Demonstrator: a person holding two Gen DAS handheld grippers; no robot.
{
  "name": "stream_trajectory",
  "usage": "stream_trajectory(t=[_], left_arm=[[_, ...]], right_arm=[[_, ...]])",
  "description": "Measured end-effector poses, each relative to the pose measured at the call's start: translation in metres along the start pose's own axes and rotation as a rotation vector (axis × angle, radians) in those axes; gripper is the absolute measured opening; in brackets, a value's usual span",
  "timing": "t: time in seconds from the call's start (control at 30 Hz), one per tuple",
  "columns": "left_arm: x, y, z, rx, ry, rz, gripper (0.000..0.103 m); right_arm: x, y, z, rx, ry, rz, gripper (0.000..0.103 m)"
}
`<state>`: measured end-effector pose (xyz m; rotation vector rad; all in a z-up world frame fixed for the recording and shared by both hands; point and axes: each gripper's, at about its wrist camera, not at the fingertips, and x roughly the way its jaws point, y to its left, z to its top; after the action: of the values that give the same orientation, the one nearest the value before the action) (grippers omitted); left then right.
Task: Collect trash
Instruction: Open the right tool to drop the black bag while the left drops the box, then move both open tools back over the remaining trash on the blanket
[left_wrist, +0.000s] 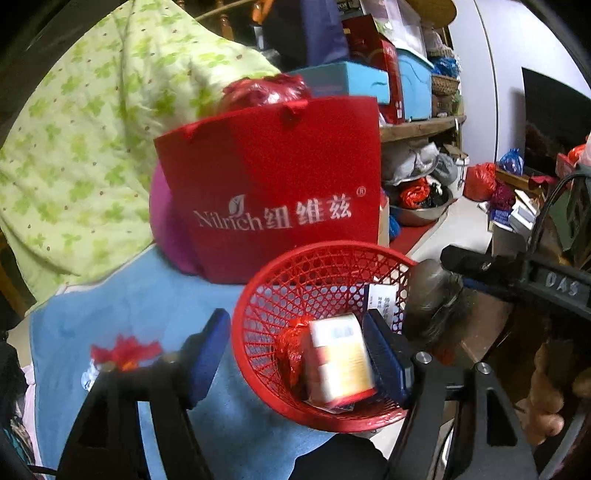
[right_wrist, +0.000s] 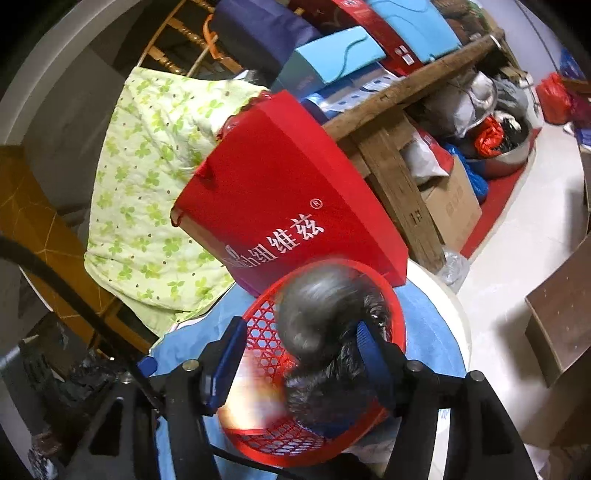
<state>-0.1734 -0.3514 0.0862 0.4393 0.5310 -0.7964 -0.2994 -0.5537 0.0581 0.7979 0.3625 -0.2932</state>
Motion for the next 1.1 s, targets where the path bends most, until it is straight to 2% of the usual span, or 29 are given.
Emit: stream_trajectory(t=[0.2, 0.33, 0.47, 0.6, 0.8, 0.97, 1.1], left_arm=[[0.003, 0.016, -0.022, -0.033, 0.046, 0.028, 0.075], [-0.001, 0.043, -0.051, -0.084, 0.099, 0.057, 0.075], [-0.010, 0.076, -0.086, -0.123, 0.135, 0.119, 0.075], [-0.023, 0.125, -0.122, -0.210, 0.164, 0.195, 0.075], [-0.041, 0.194, -0.171, -0.343, 0.181, 0.326, 0.075], [-0.046, 0.232, -0.201, -0.423, 0.193, 0.378, 0.075], [-0.045, 0.250, -0.218, -0.455, 0.200, 0.396, 0.075]], right_arm=[[-0.009, -0.005, 0.002, -0.008, -0.030, 0.000, 0.066], [-0.009, 0.005, -0.001, -0.024, -0.023, 0.017, 0.066], [-0.007, 0.030, -0.007, -0.081, -0.012, 0.052, 0.066], [-0.005, 0.065, -0.015, -0.152, 0.002, 0.114, 0.066], [0.017, 0.124, -0.038, -0.248, 0.092, 0.217, 0.066], [0.054, 0.163, -0.068, -0.276, 0.212, 0.280, 0.066], [0.091, 0.189, -0.090, -0.307, 0.295, 0.287, 0.066]])
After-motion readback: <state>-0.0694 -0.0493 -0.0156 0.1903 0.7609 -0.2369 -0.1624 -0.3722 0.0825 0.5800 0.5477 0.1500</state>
